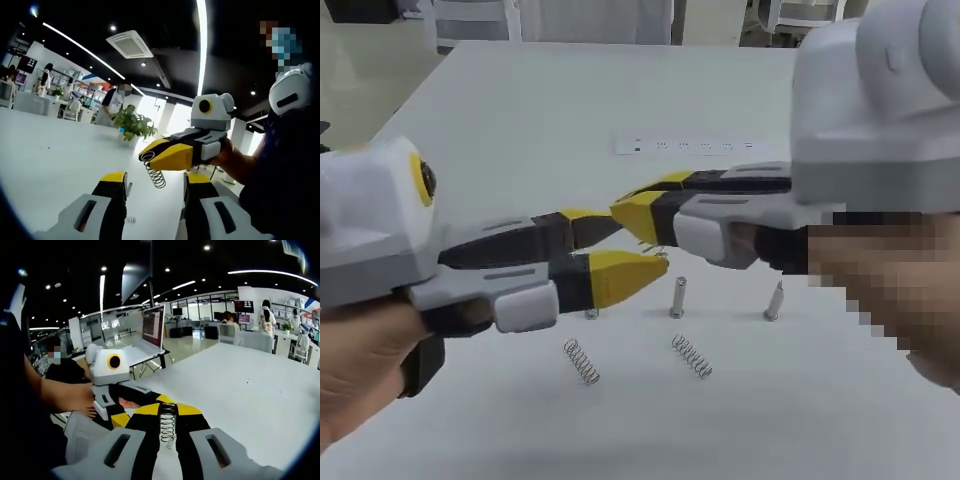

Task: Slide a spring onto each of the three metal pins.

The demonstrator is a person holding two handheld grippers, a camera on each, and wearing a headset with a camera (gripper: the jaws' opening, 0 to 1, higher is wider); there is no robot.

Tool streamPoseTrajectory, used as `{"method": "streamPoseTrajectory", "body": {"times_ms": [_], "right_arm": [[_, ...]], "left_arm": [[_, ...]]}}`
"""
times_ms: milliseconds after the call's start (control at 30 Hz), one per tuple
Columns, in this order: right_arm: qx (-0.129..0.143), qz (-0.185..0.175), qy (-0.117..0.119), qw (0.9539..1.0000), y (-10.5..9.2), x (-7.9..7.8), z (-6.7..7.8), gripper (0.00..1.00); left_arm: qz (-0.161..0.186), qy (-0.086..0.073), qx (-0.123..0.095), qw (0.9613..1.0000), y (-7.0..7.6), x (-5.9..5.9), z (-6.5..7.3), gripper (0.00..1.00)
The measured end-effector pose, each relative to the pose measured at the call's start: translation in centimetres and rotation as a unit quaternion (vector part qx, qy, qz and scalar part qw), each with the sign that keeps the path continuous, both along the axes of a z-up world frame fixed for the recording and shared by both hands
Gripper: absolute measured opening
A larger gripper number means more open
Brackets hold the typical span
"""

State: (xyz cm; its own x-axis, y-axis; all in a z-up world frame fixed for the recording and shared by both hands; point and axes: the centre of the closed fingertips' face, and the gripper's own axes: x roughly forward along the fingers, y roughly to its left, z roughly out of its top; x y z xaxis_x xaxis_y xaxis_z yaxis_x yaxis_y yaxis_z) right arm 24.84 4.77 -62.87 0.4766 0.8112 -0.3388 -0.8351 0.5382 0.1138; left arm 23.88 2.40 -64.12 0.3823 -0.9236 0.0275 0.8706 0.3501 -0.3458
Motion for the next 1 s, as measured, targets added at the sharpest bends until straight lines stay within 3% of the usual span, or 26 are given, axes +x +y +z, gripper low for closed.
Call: {"method": "streamPoseTrajectory", "body": {"times_ms": [267,533,700,1000], "right_arm": [[0.014,0.003,-0.008,0.9999,0.26,-0.04,0.74,0.08],[0.025,0.006,-0.006,0.9996,0.41,-0.12,0.91,0.08],[0.025,0.007,-0.007,0.9996,0.43,-0.16,0.85,0.08],[0.019,0.011,-0.005,0.9998,0.29,-0.4,0.73,0.08]], "left_arm": [[-0.004,0.01,-0.012,0.9999,-0.41,-0.04,0.28,0.31],[-0.008,0.012,-0.014,0.9998,-0.71,-0.03,0.36,0.13],[-0.012,0.0,-0.008,0.9999,-0.84,-0.22,0.34,0.04],[-0.008,-0.017,0.011,0.9998,-0.53,-0.32,-0.09,0.03]]}}
